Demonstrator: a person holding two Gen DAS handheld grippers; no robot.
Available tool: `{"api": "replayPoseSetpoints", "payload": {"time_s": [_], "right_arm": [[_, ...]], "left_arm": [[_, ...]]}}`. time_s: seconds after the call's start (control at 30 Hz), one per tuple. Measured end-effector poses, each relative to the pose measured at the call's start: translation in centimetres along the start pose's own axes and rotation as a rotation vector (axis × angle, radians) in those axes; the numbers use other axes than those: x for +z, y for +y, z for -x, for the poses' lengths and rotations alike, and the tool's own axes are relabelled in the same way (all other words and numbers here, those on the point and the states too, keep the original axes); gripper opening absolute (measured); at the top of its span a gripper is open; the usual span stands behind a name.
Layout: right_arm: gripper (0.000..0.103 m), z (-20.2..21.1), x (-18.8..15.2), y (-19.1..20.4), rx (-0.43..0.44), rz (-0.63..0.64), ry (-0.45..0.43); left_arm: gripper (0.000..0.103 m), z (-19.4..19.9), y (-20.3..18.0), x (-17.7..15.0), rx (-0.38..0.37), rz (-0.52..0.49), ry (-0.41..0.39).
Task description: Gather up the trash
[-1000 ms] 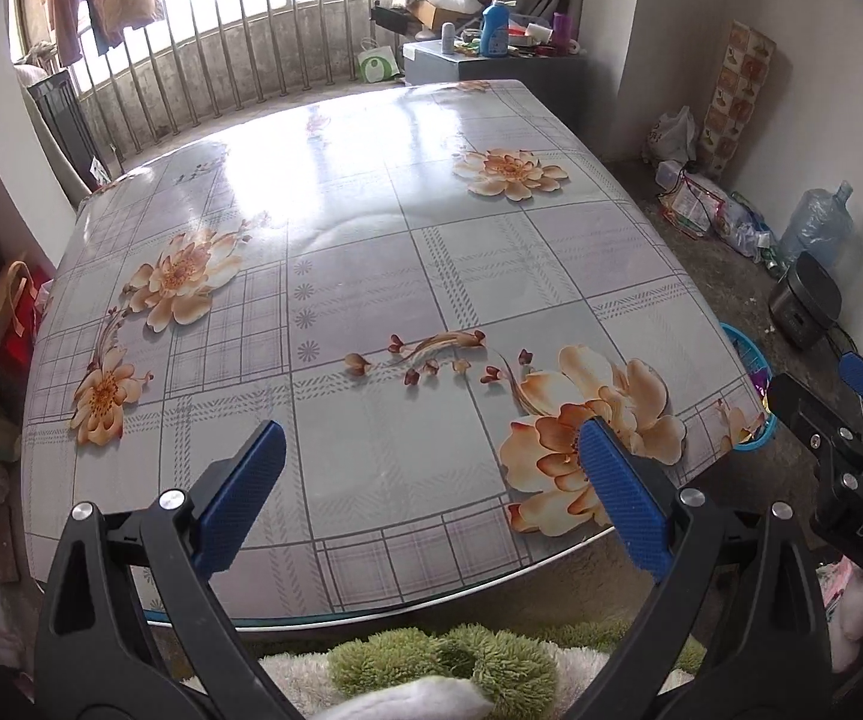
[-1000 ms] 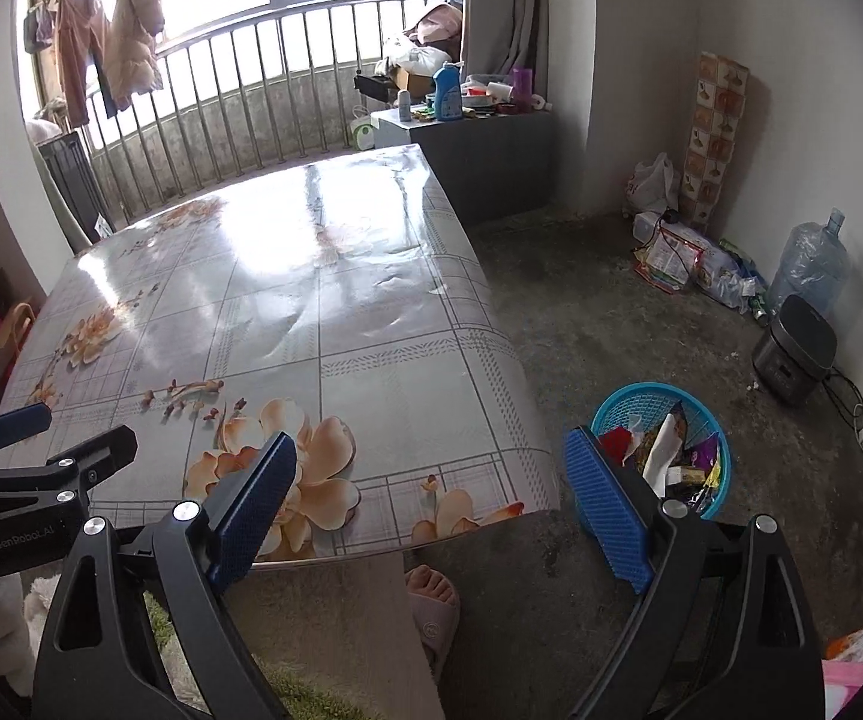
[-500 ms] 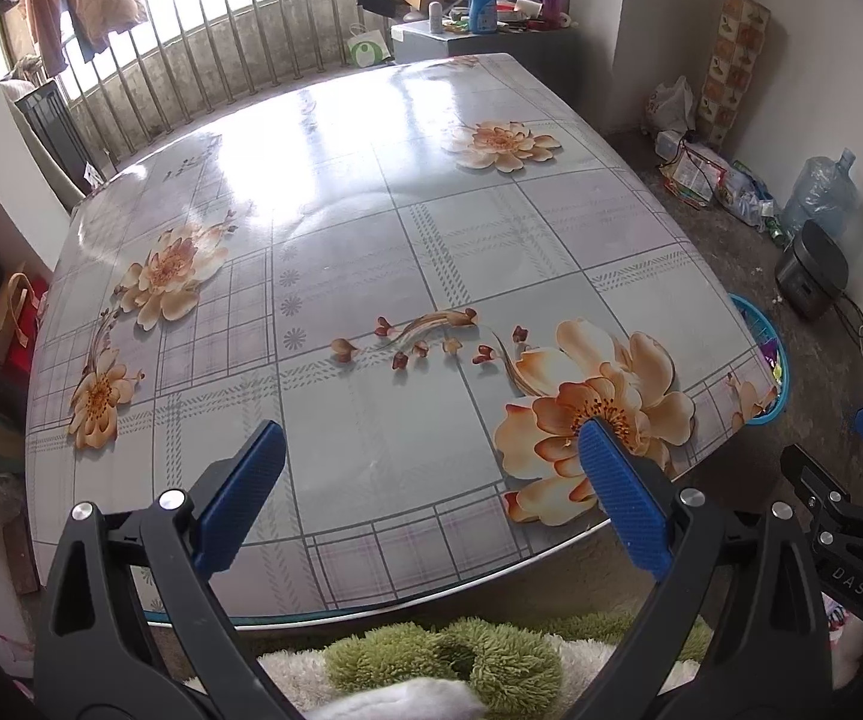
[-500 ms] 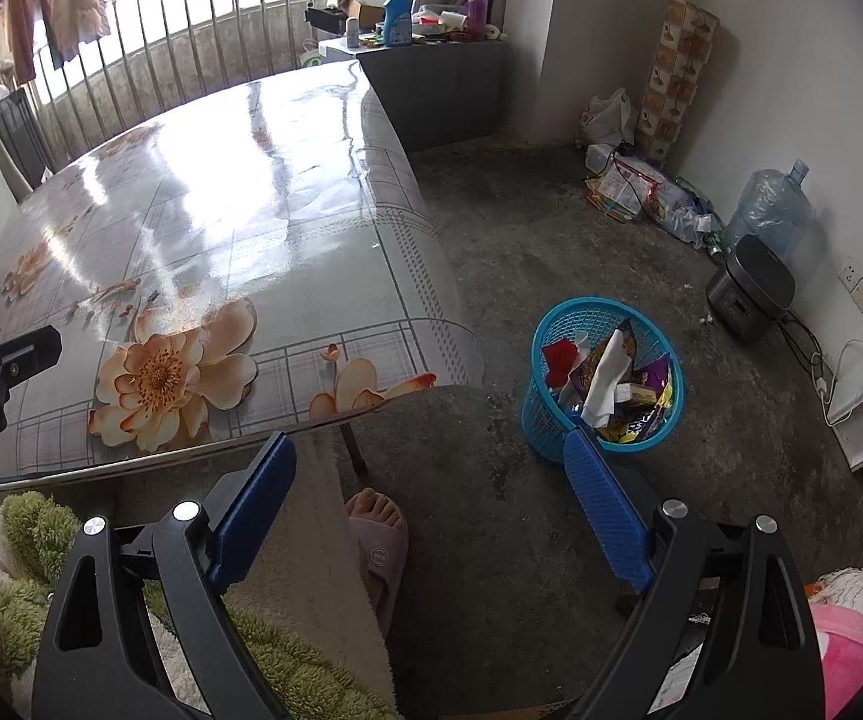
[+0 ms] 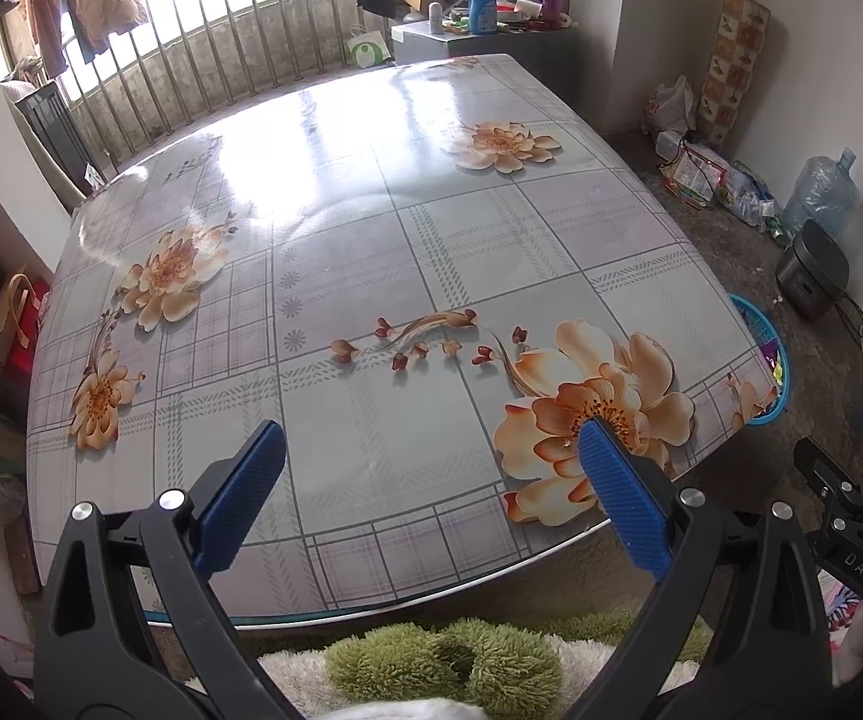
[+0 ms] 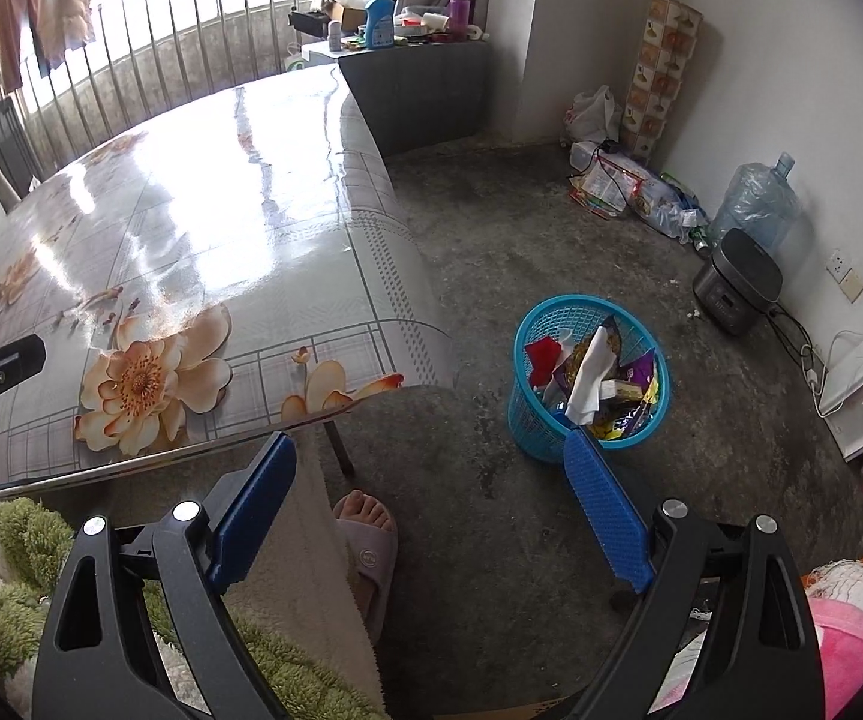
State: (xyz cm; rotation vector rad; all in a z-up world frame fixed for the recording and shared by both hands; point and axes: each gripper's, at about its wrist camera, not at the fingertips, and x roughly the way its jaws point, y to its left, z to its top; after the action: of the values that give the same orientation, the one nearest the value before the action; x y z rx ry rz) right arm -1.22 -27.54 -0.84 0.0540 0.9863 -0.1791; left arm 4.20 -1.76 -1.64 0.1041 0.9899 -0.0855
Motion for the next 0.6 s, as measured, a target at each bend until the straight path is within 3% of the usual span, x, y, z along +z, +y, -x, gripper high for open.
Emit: {"api": "replayPoseSetpoints", "payload": {"time_s": [0.6], "right_arm": [[0.088, 0.39, 0.28, 0.07, 0.002, 0.007, -0.005]], "left_arm": [[0.094, 0.03, -0.05, -0.12, -0.005, -0.001, 0.004]]}}
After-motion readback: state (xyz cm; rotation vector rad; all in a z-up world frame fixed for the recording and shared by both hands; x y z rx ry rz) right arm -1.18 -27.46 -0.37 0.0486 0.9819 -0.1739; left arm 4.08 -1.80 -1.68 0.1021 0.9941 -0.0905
